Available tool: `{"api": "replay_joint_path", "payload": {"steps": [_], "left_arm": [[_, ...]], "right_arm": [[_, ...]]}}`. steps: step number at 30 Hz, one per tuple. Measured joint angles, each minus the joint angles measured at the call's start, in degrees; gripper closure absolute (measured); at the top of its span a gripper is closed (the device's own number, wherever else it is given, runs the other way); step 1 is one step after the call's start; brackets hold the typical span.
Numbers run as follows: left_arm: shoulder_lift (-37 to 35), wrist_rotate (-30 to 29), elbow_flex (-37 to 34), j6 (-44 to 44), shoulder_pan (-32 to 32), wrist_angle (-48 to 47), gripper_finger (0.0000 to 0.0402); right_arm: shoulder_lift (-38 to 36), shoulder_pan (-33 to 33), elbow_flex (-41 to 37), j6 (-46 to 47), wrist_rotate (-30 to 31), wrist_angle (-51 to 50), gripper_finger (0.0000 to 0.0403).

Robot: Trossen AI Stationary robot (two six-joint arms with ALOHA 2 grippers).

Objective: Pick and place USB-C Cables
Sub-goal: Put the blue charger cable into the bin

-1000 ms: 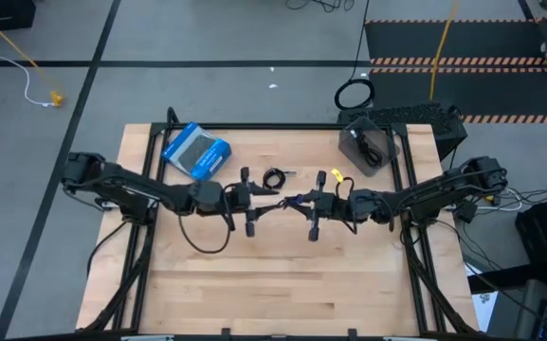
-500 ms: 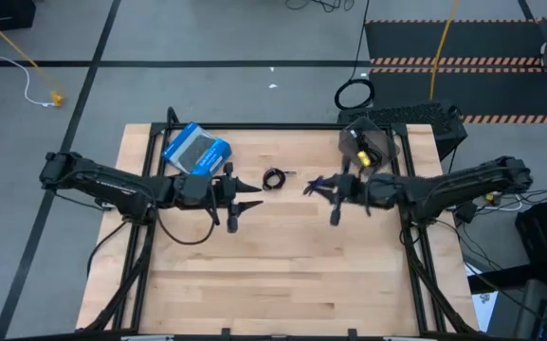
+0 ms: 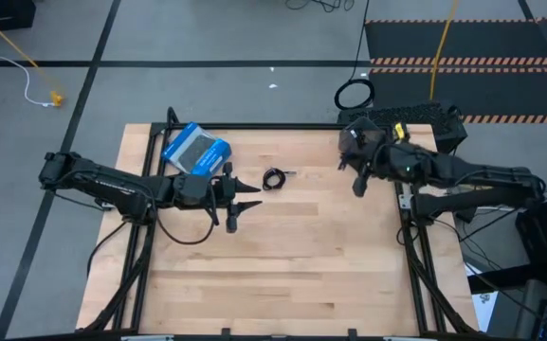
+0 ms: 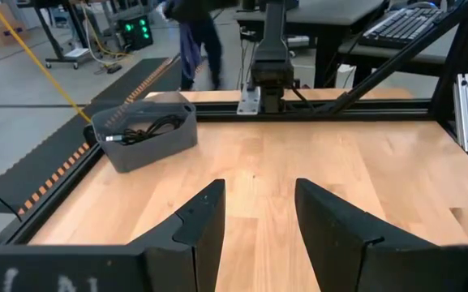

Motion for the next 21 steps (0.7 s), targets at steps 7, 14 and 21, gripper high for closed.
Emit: {"api": "replay_joint_path", "payload": {"steps": [7,14,21], "left_arm": [[0.0,0.0,0.0,1.1,0.0,0.1,0.025],[0.0,0.0,0.0,1.6,0.0,0.1,0.025],[0.0,0.0,0.0,1.7,0.0,0.2,0.025]], "right_arm": [[4.6,-7.0,11.1,-6.3,-1.6,-12.9,0.0381],[13.4,-15.2,22.0,-9.7,-3.0,-26.9,0.0381],[23.5,-24.8,27.9,-7.5,-10.4,-39.7,0.0381]]}}
